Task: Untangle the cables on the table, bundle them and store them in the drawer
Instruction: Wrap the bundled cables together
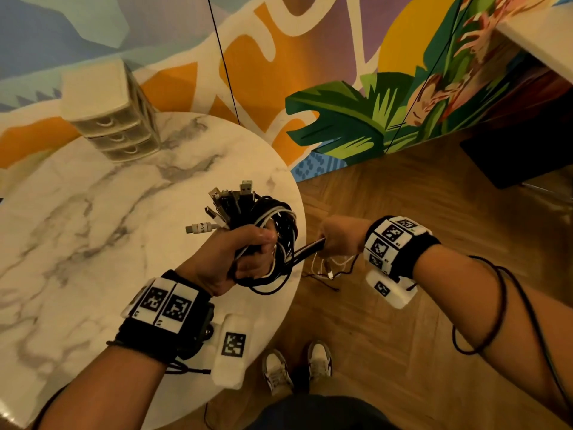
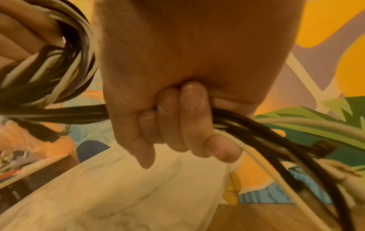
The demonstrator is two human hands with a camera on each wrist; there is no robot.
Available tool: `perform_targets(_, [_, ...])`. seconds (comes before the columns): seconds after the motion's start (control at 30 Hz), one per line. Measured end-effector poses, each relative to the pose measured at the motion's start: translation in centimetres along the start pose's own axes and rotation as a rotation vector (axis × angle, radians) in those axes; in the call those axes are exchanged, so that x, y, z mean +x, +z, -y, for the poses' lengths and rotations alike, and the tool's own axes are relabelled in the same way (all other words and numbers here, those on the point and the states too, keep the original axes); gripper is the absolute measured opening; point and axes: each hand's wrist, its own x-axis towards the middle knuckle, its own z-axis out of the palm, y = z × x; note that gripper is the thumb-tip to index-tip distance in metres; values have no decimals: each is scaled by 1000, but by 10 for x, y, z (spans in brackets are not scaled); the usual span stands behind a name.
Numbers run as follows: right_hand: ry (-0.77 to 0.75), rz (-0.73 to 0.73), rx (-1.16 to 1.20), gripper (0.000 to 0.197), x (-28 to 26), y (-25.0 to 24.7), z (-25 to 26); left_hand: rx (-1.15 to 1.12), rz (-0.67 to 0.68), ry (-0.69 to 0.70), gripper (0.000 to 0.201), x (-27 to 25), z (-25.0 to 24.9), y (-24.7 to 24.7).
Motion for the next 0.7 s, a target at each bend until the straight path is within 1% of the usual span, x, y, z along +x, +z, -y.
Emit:
perform_targets(0.1, [17, -49, 85, 19, 9, 10, -1, -26, -3, 45, 21, 3, -1, 5])
perform_targets(0.17, [1, -65, 112, 21, 14, 26, 1, -55, -38, 101, 24, 5, -6, 7])
perform_targets(0.23, [-22, 4, 108, 18, 16, 49, 5, -82, -95, 158, 27, 8, -12, 8])
perform_targets(0.3, [-79, 62, 175, 12, 17, 66, 8, -106, -158, 204, 22, 11, -18, 7])
perform_targets(0.33, [-126, 80, 271, 15, 16, 69, 10, -112, -190, 217, 22, 12, -19, 6])
perform_targets(0.37, [-196, 90, 416, 24, 12, 67, 11, -113, -221, 222, 22, 11, -20, 4])
perform_targets(0.4, [-269, 70, 592, 33, 9, 62, 12, -107, -250, 223, 22, 10, -20, 2])
perform_targets(0.43, [-328, 13, 777, 38, 2, 55, 16, -101, -270, 225, 22, 10, -19, 1])
perform_targets(0.47, [-373, -67, 936, 36, -4, 47, 21, -99, -278, 224, 22, 9, -18, -1])
perform_targets(0.5, [-400, -162, 1046, 31, -10, 41, 29, -101, -279, 221, 21, 9, -16, -1])
perform_targets(0.53, [-406, -266, 1084, 23, -13, 36, 37, -103, -279, 216, 21, 9, -15, -1])
perform_targets(0.57, [-384, -373, 1046, 19, -16, 34, 46, -103, -278, 213, 21, 9, -13, -1])
perform_targets(0.6, [-344, -466, 966, 20, -14, 35, 50, -105, -272, 214, 21, 10, -11, -1])
perform_targets(0.67, [-285, -619, 815, 19, -12, 38, 56, -112, -257, 220, 20, 10, -9, -1])
perform_targets(0.7, [-270, -690, 785, 17, -12, 39, 56, -114, -255, 219, 20, 10, -9, -1])
